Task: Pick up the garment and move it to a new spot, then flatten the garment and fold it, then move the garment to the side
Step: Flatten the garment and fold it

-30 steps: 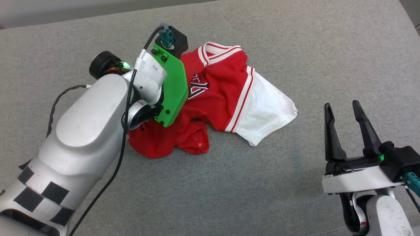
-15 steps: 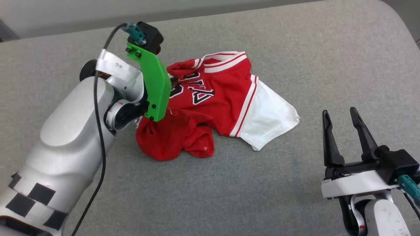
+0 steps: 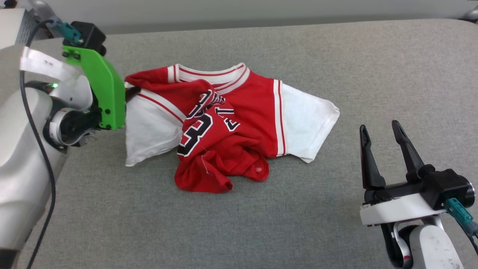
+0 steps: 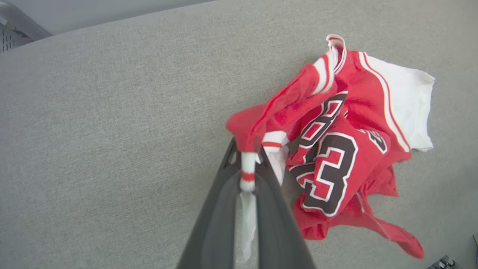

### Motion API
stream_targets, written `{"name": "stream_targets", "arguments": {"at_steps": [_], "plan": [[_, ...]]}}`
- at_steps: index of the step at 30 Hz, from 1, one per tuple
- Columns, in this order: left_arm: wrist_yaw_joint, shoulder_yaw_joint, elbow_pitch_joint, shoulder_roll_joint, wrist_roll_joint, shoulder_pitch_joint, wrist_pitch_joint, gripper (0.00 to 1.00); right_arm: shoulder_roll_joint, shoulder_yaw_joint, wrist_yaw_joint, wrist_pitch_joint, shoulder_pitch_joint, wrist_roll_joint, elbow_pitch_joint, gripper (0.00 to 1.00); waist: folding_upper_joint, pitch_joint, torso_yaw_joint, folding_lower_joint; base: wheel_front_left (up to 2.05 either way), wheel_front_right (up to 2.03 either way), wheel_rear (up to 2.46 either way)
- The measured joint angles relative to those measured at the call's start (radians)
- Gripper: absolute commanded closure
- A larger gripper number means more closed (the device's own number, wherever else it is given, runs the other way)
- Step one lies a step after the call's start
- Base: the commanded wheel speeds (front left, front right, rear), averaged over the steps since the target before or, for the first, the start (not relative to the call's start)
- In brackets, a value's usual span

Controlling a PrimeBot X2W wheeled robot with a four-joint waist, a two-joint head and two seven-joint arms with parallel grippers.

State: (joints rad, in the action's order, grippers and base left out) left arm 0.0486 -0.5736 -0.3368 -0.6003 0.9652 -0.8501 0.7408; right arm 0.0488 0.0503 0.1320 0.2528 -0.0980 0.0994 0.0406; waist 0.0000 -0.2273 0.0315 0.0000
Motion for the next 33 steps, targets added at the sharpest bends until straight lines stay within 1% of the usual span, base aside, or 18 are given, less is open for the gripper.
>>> {"name": "stream_targets", "arguments": {"at_steps": [2, 3, 6, 7, 8, 9, 15, 17, 21, 24, 25, 29, 32, 33], "plan": [[0.000, -0.002, -0.031, -0.019, -0.017, -0.021, 0.005, 1.00, 0.000, 0.011, 0.000, 0.000, -0.017, 0.000, 0.001, 0.00, 0.0000, -0.021, -0.001, 0.0000, 0.00, 0.00, 0.00], [0.009, -0.008, -0.071, -0.036, -0.055, -0.052, -0.005, 1.00, 0.000, 0.019, 0.000, 0.000, -0.034, 0.000, 0.001, 0.00, 0.0000, -0.047, 0.001, 0.0000, 0.00, 0.00, 0.00], [0.026, -0.028, -0.135, -0.049, -0.105, -0.092, -0.039, 1.00, 0.000, 0.023, 0.000, 0.000, -0.055, -0.001, 0.002, 0.00, 0.0000, -0.087, 0.012, 0.0000, 0.00, 0.00, 0.00], [0.031, -0.036, -0.156, -0.049, -0.125, -0.103, -0.059, 0.97, 0.000, 0.024, 0.000, 0.000, -0.060, -0.001, 0.002, 0.00, 0.0000, -0.101, 0.017, 0.0000, 0.00, 0.00, 0.00], [0.037, -0.042, -0.175, -0.048, -0.136, -0.112, -0.076, 0.60, 0.000, 0.025, 0.000, 0.000, -0.064, -0.001, 0.002, 0.00, 0.0000, -0.112, 0.021, 0.0000, 0.00, 0.00, 0.00], [0.041, -0.045, -0.197, -0.047, -0.150, -0.122, -0.103, 0.00, 0.000, 0.025, 0.000, 0.000, -0.069, -0.001, 0.003, 0.00, 0.0000, -0.124, 0.026, 0.0000, 0.00, 0.00, 0.00], [0.034, -0.068, -0.345, -0.022, -0.274, -0.179, -0.332, 0.00, 0.000, 0.025, 0.000, 0.000, -0.078, -0.002, 0.002, 0.00, 0.0000, -0.175, 0.054, 0.0001, 0.00, 0.00, 0.00], [0.027, -0.073, -0.398, -0.001, -0.292, -0.181, -0.395, 0.00, 0.000, 0.021, 0.000, 0.000, -0.078, -0.005, -0.002, 0.00, 0.0000, -0.177, 0.059, 0.0001, 0.00, 0.00, 0.00], [0.030, -0.080, -0.459, 0.038, -0.306, -0.181, -0.509, 0.00, 0.000, 0.010, 0.000, 0.000, -0.078, -0.011, -0.005, 0.00, 0.0000, -0.164, 0.056, 0.0001, 0.00, 0.00, 0.00], [0.040, -0.072, -0.474, 0.066, -0.305, -0.180, -0.621, 0.00, 0.000, 0.001, 0.000, 0.000, -0.077, -0.018, -0.008, 0.00, 0.0000, -0.143, 0.046, 0.0000, 0.00, 0.00, 0.00], [0.044, -0.069, -0.475, 0.077, -0.305, -0.178, -0.676, 0.00, 0.000, -0.005, 0.000, 0.000, -0.076, -0.018, -0.008, 0.00, 0.0000, -0.131, 0.040, 0.0001, 0.00, 0.00, 0.00], [0.052, -0.062, -0.462, 0.104, -0.305, -0.156, -0.831, 0.00, 0.000, -0.022, 0.000, 0.000, -0.065, -0.029, -0.009, 0.00, 0.0000, -0.090, 0.017, 0.0000, 0.00, 0.00, 0.00], [0.051, -0.046, -0.432, 0.130, -0.296, -0.100, -0.938, 0.00, 0.000, -0.038, 0.000, 0.000, -0.051, -0.035, -0.010, 0.00, 0.0000, -0.056, -0.002, 0.0000, 0.00, 0.00, 0.00], [0.039, -0.034, -0.416, 0.140, -0.293, -0.073, -0.960, 0.00, 0.001, -0.044, 0.000, 0.000, -0.042, -0.036, -0.011, 0.00, 0.0000, -0.043, -0.009, 0.0000, 0.00, 0.00, 0.00]]}}
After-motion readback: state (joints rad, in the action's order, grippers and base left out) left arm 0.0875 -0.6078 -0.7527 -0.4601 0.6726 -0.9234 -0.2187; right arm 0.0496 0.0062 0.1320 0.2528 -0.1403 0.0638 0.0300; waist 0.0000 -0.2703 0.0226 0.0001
